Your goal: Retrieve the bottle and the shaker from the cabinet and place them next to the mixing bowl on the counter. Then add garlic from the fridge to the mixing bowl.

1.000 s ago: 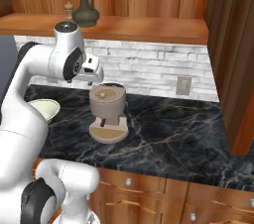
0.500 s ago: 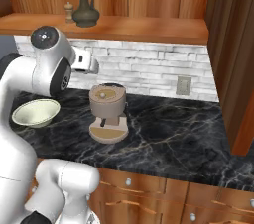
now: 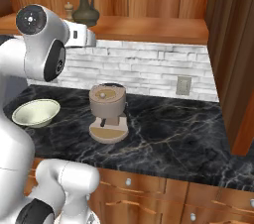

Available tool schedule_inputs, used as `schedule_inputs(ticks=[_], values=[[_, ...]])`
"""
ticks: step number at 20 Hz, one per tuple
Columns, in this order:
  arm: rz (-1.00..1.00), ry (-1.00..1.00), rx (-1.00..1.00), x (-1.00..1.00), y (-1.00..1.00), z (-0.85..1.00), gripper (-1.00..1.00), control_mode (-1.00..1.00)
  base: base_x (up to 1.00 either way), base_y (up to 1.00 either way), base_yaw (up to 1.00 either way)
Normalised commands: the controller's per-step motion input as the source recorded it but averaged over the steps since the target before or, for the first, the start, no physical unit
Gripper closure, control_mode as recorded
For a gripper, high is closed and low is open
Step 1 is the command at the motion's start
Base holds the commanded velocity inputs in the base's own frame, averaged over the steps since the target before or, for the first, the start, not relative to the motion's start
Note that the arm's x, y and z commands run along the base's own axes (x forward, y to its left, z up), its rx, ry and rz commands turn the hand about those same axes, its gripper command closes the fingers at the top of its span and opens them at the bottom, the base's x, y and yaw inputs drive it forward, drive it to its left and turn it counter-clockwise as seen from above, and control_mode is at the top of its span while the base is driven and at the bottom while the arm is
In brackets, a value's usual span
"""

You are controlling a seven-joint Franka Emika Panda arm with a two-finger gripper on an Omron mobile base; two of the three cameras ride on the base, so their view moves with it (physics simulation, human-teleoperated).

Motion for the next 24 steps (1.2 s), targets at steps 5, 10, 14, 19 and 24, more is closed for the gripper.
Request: schedule_inputs(ticks=[5,10,14,19,24], values=[[0.0,-0.16,-0.04,0.14,-0.09,0.46,-1.0,-1.0,0.0,0.0,0.0],[0.01,0.01,0.0,0.95,-0.09,0.02,-1.0,-1.0,0.0,0.0,0.0],[0.1,0.0,0.0,0.71,-0.06,0.37,-1.0,-1.0,0.0,0.0,0.0],[0.07,0.05,0.0,0.66,0.0,0.34,-1.0,-1.0,0.0,0.0,0.0],[0.08,0.08,0.0,0.74,0.0,0.1,-1.0,-1.0,0.0,0.0,0.0]])
